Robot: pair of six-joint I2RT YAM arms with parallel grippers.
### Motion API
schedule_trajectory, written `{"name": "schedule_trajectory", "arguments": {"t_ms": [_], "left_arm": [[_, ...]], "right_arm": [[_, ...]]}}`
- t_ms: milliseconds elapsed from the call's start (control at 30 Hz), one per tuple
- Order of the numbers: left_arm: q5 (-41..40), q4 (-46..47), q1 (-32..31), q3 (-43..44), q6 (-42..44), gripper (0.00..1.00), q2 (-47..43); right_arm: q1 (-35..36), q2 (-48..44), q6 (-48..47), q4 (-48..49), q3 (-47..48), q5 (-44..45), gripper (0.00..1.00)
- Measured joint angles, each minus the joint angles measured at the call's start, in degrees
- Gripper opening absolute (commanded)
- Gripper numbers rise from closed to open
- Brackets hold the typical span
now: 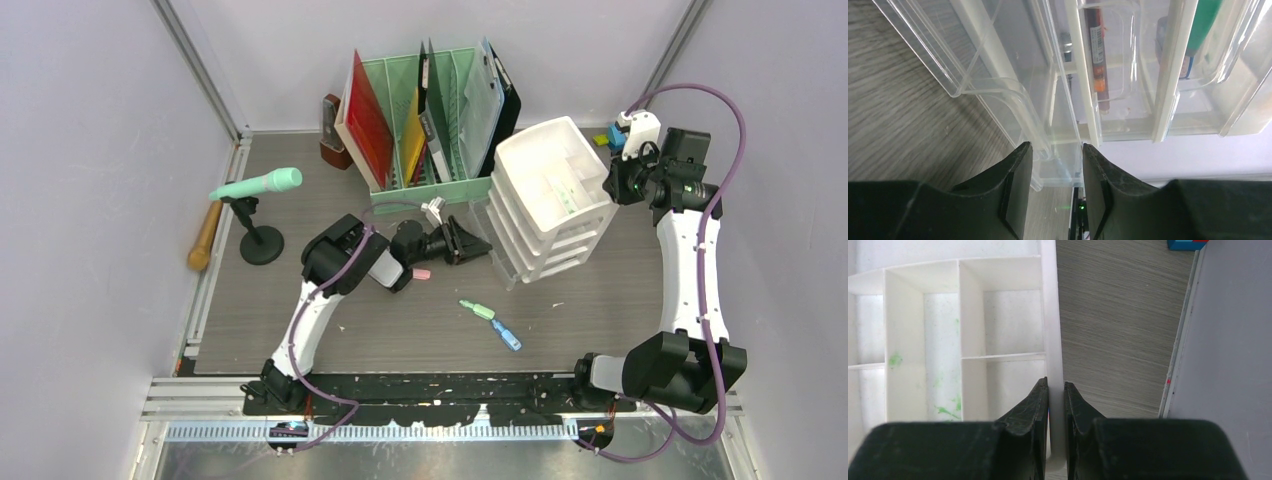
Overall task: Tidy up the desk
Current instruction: Open the drawer in the storage box.
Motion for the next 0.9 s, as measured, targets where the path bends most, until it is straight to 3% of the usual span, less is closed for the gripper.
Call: {"name": "schedule_trajectory", "arguments": {"t_ms": [333, 600, 900], "left_arm": [[4.02, -3.69, 0.50, -6.75, 5.64, 0.42, -4.61], [6.40, -6.69, 1.25, -7.15, 9.81, 0.52, -6.86], [9.35, -29.24, 1.25, -0.52, 31.39, 0.63, -17.53]], "right_arm": [[-0.17, 0.11, 0.07, 0.52, 0.00, 2.91, 0.00], [-0.17, 0.11, 0.13, 0.48, 0.04, 3.26, 0.01], [-0.17, 0.28, 0.09, 0.52, 0.07, 3.19, 0.01]]}}
